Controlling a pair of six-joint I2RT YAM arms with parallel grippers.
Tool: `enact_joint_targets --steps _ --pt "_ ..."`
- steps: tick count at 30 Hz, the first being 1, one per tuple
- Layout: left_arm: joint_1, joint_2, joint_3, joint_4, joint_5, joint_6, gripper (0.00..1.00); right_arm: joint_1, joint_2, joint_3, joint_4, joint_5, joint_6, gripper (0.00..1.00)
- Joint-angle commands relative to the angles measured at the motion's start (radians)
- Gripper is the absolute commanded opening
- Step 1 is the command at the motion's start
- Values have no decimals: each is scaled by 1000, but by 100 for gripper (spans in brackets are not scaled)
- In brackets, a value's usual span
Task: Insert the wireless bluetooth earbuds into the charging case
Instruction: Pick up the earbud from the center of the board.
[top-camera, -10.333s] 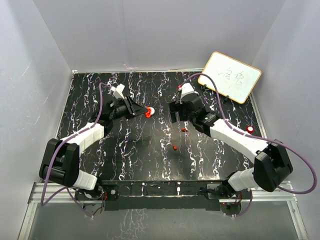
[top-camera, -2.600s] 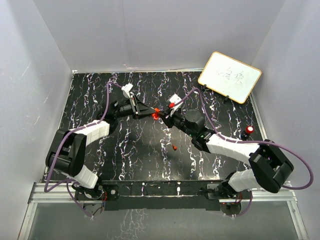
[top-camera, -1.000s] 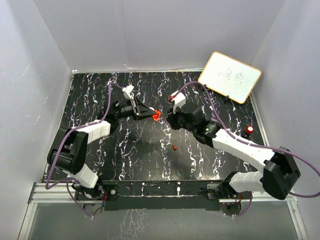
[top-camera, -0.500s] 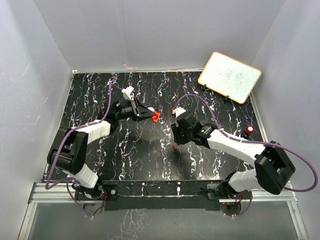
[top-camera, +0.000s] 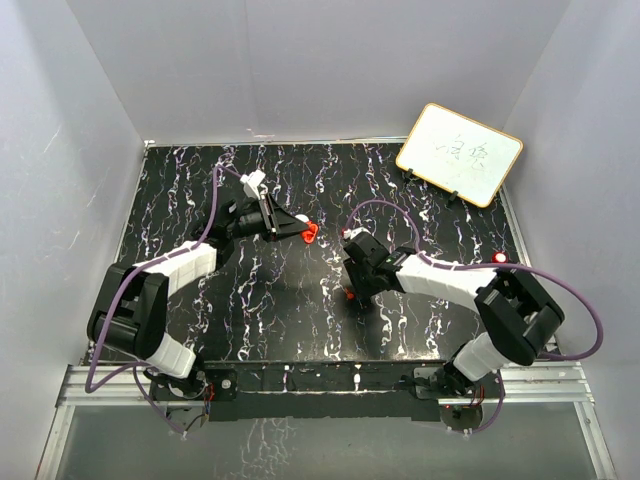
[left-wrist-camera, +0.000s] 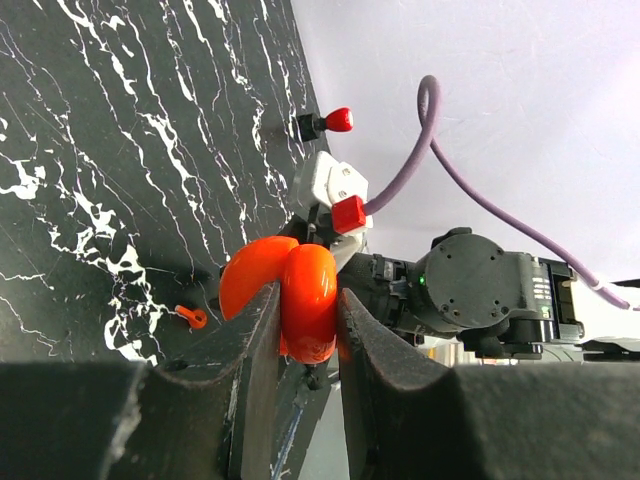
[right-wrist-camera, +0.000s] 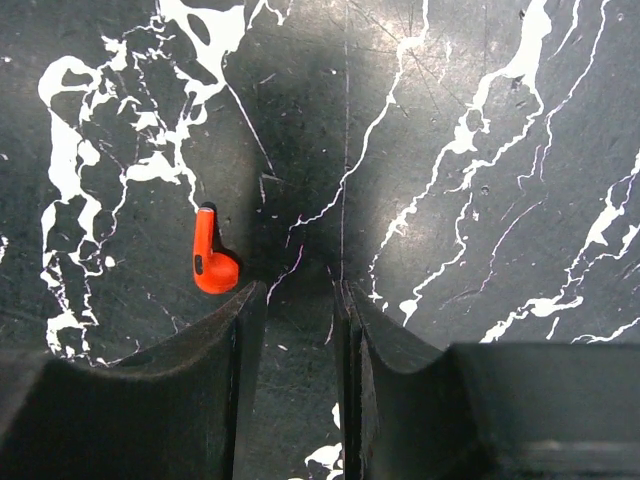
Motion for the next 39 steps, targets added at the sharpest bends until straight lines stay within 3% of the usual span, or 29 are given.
enact_joint_targets --steps 1,28,39 --pt "12 -57 8 -18 16 9 0 3 15 25 31 36 17 31" --pt "46 -75 -5 -23 35 10 0 108 120 122 73 -21 56 30" --pt "55 -79 -23 -7 38 1 0 121 83 142 69 -3 41 31"
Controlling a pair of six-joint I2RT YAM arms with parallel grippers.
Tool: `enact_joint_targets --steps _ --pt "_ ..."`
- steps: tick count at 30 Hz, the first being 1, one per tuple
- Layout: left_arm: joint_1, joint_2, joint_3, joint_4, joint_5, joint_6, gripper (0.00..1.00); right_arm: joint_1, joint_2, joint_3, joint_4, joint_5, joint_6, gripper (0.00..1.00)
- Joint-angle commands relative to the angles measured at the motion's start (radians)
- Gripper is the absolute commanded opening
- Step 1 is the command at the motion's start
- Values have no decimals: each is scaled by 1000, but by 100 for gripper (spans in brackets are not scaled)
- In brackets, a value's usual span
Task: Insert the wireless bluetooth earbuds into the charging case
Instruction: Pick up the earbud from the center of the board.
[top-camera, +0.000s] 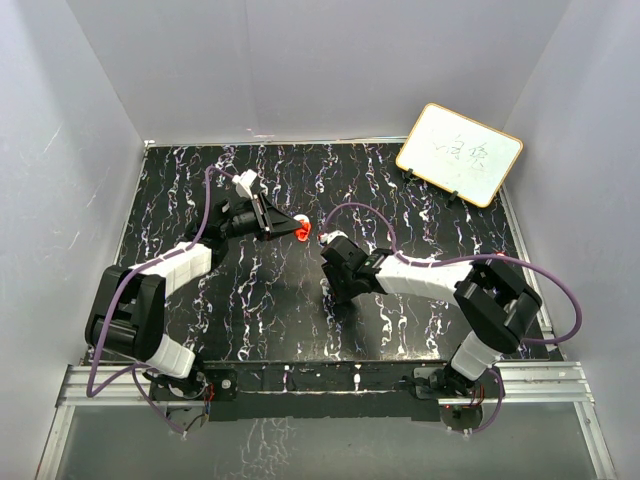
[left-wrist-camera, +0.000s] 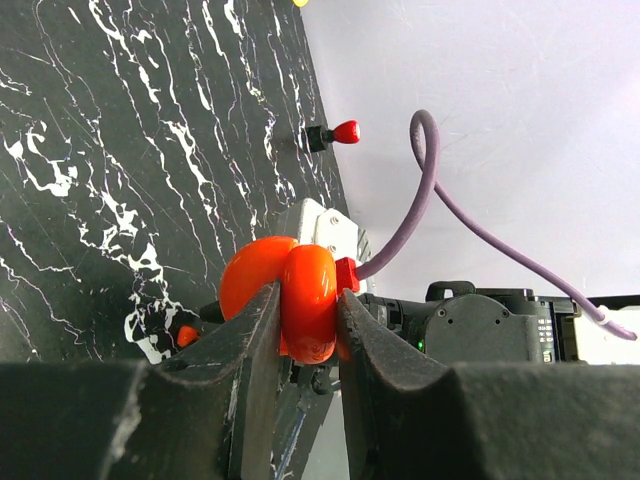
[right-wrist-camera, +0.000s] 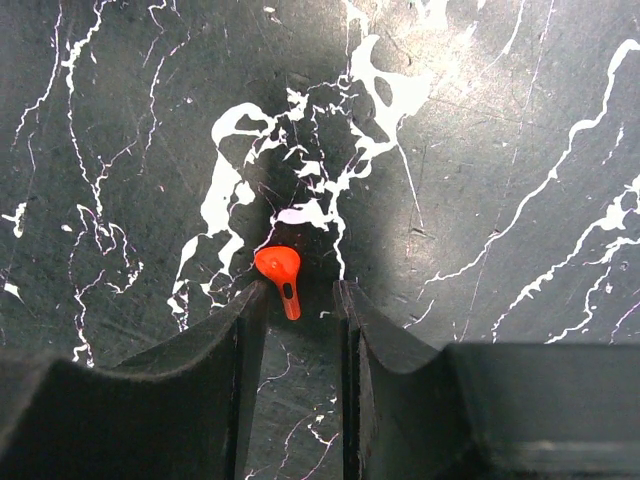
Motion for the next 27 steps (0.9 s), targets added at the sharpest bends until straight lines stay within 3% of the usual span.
enact_joint_targets --steps 1,27 --pt "7 -57 -11 9 29 -6 0 8 -40 47 25 12 -1 31" --pt "11 -65 -14 9 29 -7 0 8 -30 37 38 -9 -27 20"
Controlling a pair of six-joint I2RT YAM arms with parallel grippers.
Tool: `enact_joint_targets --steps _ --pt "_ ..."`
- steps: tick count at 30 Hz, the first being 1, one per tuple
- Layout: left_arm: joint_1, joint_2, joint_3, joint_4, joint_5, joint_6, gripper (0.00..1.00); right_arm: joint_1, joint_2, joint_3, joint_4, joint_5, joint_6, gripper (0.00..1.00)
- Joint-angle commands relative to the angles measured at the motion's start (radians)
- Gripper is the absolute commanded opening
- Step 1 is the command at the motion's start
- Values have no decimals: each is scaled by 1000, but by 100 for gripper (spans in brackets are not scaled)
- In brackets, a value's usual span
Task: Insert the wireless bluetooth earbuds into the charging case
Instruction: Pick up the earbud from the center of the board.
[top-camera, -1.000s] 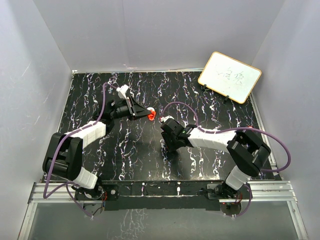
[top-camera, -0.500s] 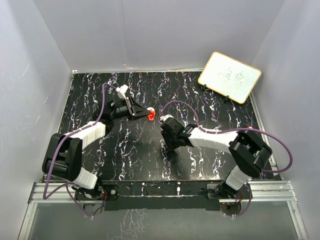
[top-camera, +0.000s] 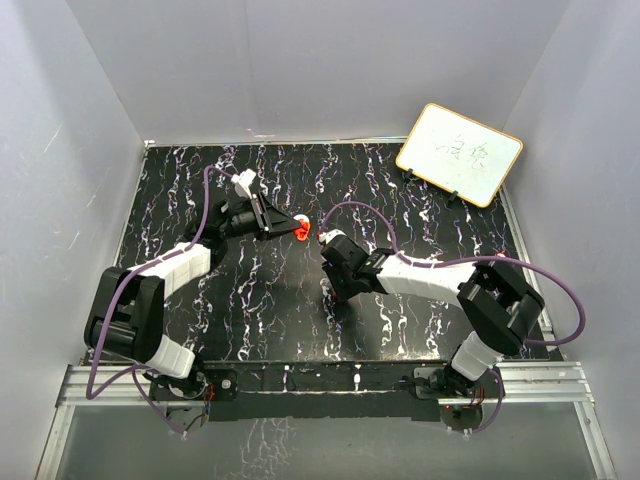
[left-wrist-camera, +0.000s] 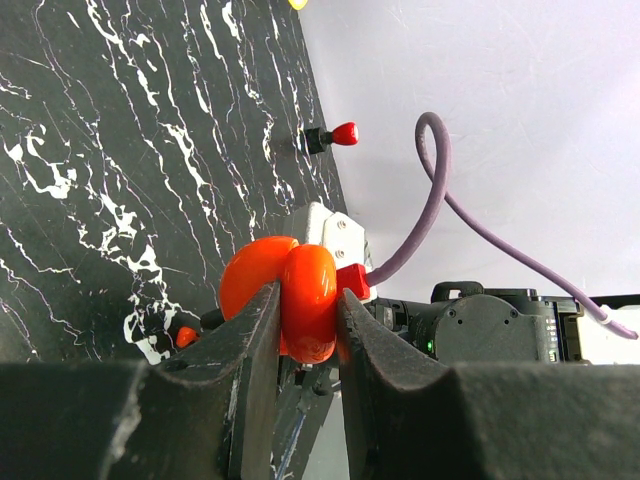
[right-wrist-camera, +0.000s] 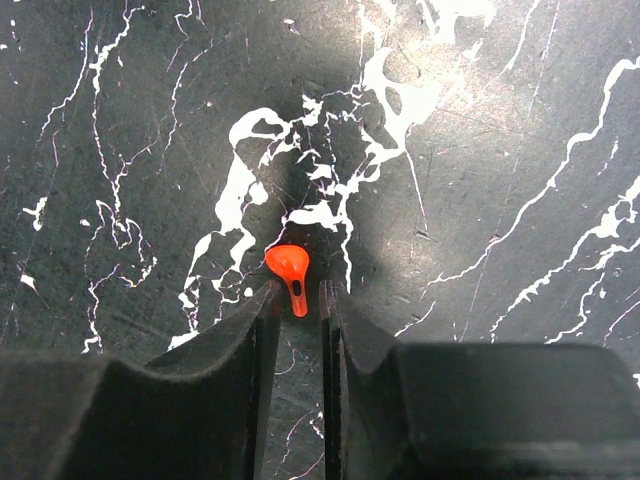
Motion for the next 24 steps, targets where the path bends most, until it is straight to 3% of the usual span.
enact_joint_targets --steps 1,24 --pt "7 -56 -10 7 28 -7 0 3 -12 30 38 -6 -5 20" --pt "9 -59 -8 -2 28 -6 0 3 14 24 52 -12 -11 18"
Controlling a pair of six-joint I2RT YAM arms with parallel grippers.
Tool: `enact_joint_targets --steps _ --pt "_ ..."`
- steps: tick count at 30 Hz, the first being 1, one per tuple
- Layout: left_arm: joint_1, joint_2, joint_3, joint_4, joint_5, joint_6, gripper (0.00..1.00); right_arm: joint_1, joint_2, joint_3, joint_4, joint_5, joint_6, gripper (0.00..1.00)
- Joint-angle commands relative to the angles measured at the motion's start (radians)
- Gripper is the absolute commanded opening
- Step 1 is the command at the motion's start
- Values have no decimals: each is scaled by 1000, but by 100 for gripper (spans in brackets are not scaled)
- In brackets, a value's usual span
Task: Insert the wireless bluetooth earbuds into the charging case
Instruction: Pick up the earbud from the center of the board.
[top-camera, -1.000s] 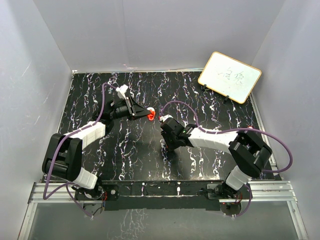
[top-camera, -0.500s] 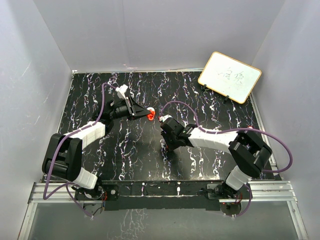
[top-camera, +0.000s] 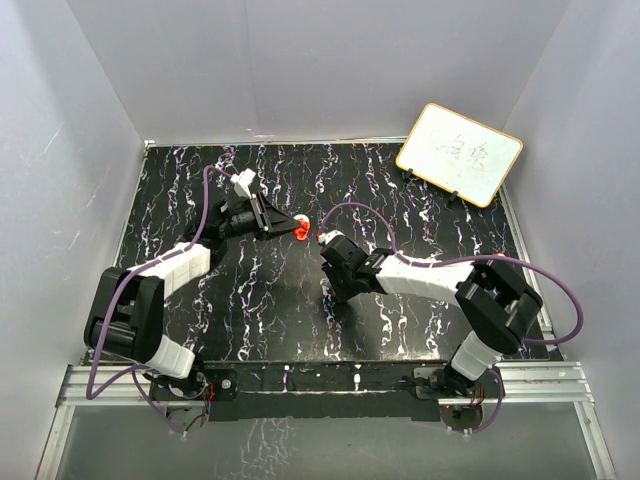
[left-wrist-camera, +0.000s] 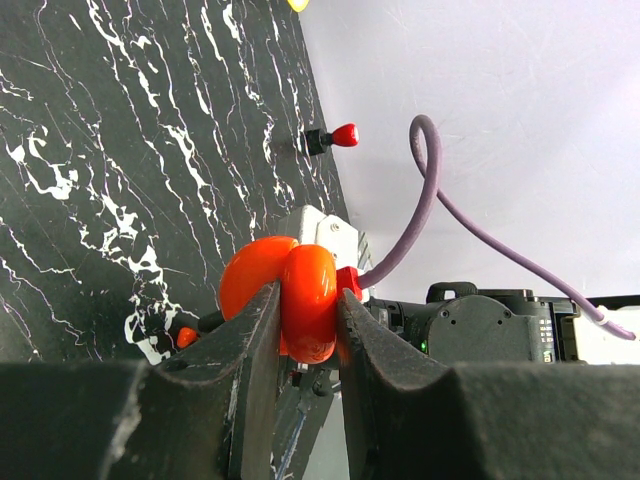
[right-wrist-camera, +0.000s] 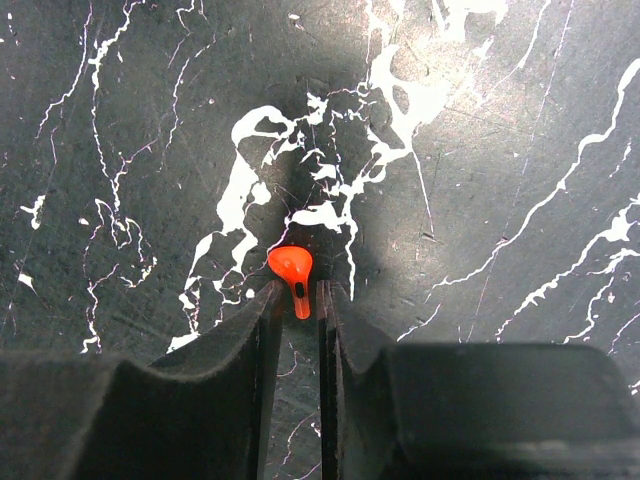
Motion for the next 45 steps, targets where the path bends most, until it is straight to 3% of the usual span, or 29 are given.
enact_joint_targets --steps 1,12,23,28,33,39,45 --pt "7 -59 -6 0 29 -6 0 5 6 24 49 -3 -7 18" --pt "9 -60 -8 -1 30 -4 0 3 12 27 53 -6 -11 16" --pt "12 -59 -4 -8 31 -1 0 3 2 29 54 10 -14 6" --pt "14 -49 8 -8 37 -6 0 4 -81 6 97 73 -41 2" --pt "16 -24 24 22 65 -43 0 3 -251 -58 230 138 -103 0" --pt "15 17 17 117 96 -129 0 3 -460 -196 507 158 -244 2" --pt "16 47 16 211 126 -222 0 2 -468 -257 738 110 -364 1"
